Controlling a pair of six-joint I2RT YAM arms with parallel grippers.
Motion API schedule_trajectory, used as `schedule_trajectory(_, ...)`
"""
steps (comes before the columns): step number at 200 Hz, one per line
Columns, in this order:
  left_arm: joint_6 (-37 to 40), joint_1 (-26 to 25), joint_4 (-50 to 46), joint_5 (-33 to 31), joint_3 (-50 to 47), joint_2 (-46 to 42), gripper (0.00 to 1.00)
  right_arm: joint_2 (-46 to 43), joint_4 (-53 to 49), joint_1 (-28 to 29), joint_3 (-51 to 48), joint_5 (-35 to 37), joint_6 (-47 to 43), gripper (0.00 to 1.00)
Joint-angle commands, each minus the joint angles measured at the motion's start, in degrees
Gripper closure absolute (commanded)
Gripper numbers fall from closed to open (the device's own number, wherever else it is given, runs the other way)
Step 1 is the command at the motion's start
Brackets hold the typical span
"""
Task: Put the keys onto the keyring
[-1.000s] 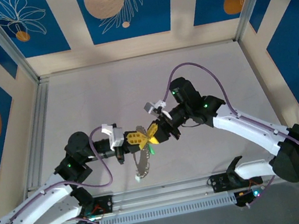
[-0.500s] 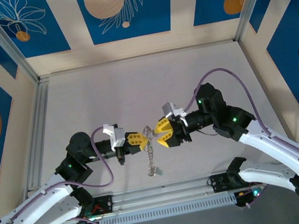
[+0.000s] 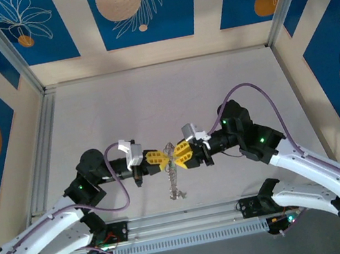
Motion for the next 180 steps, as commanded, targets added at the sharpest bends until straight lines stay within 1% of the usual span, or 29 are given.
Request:
schedule_trajectory(1,-0.8,0.0,3.6,1.6,0.7,-0.3,1.0,1.1,1.9,0.6,0.6,-1.8,-1.0,0.79)
schedule_trajectory(13,-0.8,0.0,3.5,1.4,0.6,-0.4,1.0,1.4,2.4,1.0,0.5,-2.1,-1.2,0.8)
schedule_trajectory(22,-0.8,0.0,3.7,1.4,0.5,-0.5,1.0,1.7,2.1,1.2,0.7,-1.7,-1.5,0.83)
schedule_trajectory(41,-1.0,0.0,4.1,1.5,0.4,-0.6,1.0,2.4,0.3,1.2,1.3,-0.7,-2.1,0.93)
schedule_trajectory(50,-1.1,0.0,4.3,1.5,0.4,-0.5,1.0,2.5,-0.4,1.2,1.7,-0.6,-2.6,1.0)
schedule_trajectory(80,-0.2,0.1,2.6,0.1,0.3,-0.8,1.0,1.1,-5.7,1.2,4.2,3.2,-5.5,1.0)
schedule_trajectory(93,1.5,0.1,-1.2,-1.8,1.1,-1.1,1.0,0.6,-9.7,1.2,6.3,6.8,-7.0,1.0)
schedule_trajectory(101,3.2,0.1,-4.8,-3.4,1.9,-1.1,1.0,1.0,-14.0,1.1,8.8,9.6,-7.5,1.0)
schedule_trajectory(119,5.9,0.1,-10.6,-6.9,3.1,-1.4,0.79,4.7,-26.1,0.8,17.0,13.9,-9.6,1.0)
schedule_trajectory(125,6.3,0.1,-11.4,-7.7,3.1,-1.8,0.74,6.3,-29.4,0.8,19.6,15.8,-9.7,1.0)
schedule_trajectory(135,6.6,0.1,-12.4,-9.3,2.9,-2.7,0.69,8.6,-34.0,0.8,23.4,18.9,-9.9,1.0)
schedule_trajectory(143,7.1,0.1,-13.2,-10.7,2.9,-3.5,0.66,10.2,-37.5,0.8,25.6,20.9,-10.0,1.0)
schedule_trajectory(157,7.9,0.1,-14.6,-13.3,2.7,-4.9,0.65,13.0,-42.3,1.0,29.5,23.8,-9.6,1.0)
schedule_trajectory(180,8.6,0.1,-15.5,-14.7,2.4,-6.3,0.65,16.6,-48.2,2.0,34.7,25.0,-9.0,1.0)
